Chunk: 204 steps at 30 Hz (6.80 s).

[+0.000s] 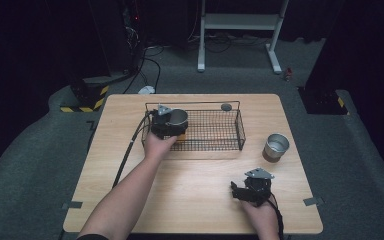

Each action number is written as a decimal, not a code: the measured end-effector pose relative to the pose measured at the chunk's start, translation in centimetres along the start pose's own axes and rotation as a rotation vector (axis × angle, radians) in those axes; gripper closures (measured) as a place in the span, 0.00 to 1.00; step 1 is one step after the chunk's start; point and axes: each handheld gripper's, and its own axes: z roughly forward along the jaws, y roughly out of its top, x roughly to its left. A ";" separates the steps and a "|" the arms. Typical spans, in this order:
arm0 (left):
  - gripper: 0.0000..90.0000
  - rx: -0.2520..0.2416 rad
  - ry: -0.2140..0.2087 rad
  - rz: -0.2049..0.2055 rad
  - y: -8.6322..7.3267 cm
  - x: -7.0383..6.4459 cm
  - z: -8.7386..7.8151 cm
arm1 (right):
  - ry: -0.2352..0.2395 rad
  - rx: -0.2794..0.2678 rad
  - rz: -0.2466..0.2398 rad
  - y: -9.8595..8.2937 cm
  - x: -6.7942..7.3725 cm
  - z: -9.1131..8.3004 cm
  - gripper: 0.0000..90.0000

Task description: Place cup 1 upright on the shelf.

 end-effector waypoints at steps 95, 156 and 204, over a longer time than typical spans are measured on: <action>0.01 0.038 0.015 0.038 -1.2 0.0 -2.2 | -0.001 -0.001 -0.001 0.0 0.0 0.0 0.14; 0.14 0.014 -0.115 0.045 -9.6 1.3 -11.1 | -0.007 -0.003 0.003 0.0 0.1 0.0 0.14; 0.01 0.218 0.031 0.102 -17.9 3.5 -14.4 | -0.006 -0.003 0.002 -0.1 0.1 -0.1 0.15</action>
